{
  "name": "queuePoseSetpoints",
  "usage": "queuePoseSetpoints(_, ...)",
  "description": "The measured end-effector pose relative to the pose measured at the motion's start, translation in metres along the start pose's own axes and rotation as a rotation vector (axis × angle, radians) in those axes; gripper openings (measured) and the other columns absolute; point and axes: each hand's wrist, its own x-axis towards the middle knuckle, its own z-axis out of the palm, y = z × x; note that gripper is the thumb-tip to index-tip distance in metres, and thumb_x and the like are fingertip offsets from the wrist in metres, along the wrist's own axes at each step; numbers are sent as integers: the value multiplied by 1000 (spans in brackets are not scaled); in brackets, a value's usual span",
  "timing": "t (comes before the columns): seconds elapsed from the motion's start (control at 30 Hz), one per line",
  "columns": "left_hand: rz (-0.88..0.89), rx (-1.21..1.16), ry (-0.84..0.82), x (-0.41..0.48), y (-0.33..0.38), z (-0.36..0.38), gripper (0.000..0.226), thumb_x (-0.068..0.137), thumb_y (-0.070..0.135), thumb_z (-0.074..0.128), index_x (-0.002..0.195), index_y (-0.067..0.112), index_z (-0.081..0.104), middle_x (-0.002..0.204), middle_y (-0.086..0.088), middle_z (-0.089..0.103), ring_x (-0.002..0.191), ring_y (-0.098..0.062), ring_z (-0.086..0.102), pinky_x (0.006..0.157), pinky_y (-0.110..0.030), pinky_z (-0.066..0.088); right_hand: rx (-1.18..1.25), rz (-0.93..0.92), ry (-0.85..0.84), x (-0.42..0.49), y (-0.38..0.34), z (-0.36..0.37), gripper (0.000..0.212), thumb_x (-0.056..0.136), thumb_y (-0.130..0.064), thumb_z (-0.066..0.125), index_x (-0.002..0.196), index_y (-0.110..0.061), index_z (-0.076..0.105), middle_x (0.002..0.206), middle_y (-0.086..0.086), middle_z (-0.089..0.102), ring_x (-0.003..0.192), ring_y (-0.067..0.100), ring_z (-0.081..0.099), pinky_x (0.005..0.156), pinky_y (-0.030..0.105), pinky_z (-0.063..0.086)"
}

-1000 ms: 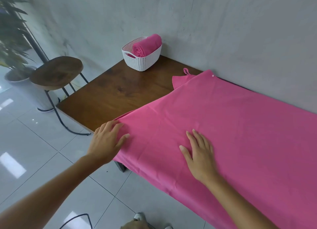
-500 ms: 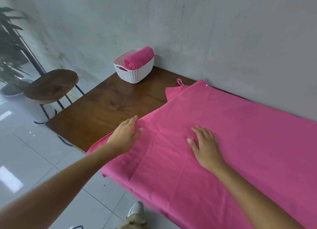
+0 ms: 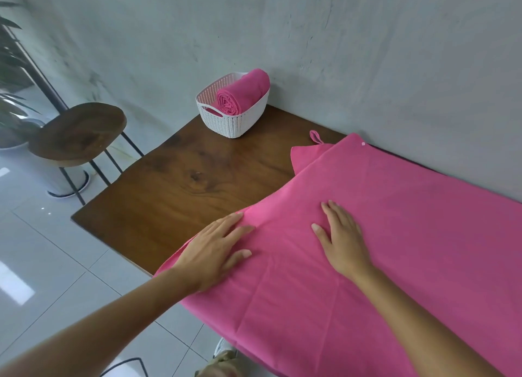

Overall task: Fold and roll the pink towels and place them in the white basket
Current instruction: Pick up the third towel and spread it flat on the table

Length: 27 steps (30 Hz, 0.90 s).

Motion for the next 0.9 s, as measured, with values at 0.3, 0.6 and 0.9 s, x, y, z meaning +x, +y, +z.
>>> queuePoseSetpoints(0.3, -169, 61, 20, 18, -38, -11, 84, 97, 76, 19, 158, 19, 28, 161, -5, 35, 148, -20, 32, 122, -39, 26, -94, -9, 39, -4, 2, 8, 67, 103, -60, 22, 157, -22, 31, 166, -3, 21, 154, 15, 15, 124, 38, 16)
queuePoseSetpoints(0.6, 41, -204, 21, 124, -11, -29, 63, 104, 58, 37, 150, 14, 42, 146, -2, 51, 137, -20, 44, 115, -31, 31, -34, 50, 81, 6, 0, -1, 57, 103, -49, 40, 151, -20, 42, 161, -3, 32, 150, 15, 23, 123, 33, 13)
queuePoseSetpoints(0.9, 155, -153, -389, 253, -21, -15, 70, 105, 61, 20, 162, 21, 16, 166, -2, 26, 149, -25, 30, 124, -34, 17, -136, 145, 67, 20, 17, -3, 76, 98, -65, 14, 158, -21, 28, 166, -1, 21, 154, 16, 13, 126, 38, 12)
